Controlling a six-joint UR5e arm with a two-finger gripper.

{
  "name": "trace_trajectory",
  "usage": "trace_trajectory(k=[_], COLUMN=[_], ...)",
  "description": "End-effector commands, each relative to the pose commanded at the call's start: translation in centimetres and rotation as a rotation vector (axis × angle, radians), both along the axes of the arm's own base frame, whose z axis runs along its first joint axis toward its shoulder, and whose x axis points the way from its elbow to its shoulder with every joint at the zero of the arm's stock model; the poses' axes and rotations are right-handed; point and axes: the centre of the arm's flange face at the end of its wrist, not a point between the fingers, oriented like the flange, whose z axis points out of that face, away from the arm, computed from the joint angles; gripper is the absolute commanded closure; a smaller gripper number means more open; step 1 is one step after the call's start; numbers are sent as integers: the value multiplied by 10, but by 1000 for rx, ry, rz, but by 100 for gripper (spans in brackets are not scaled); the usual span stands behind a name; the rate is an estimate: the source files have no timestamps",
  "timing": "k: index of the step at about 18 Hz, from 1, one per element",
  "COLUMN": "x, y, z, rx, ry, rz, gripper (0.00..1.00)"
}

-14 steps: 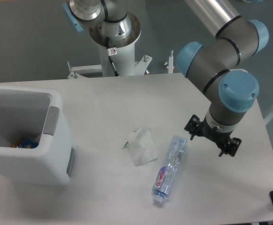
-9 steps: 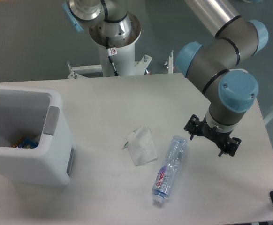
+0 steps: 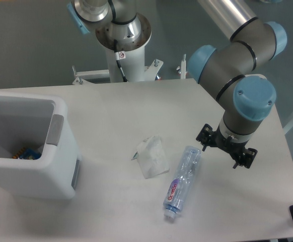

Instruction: Place the trash in the trash can

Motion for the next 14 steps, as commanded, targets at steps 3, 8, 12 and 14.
trace_trajectory(k=[3,8,12,14], x=[15,53,103,119], y=[-7,-2,9,4], z=[-12,-36,-65,-86], rx=[43,40,65,76], ry=[6,0,39,48], rz=[21,30,46,38], gripper=[0,0,0,0])
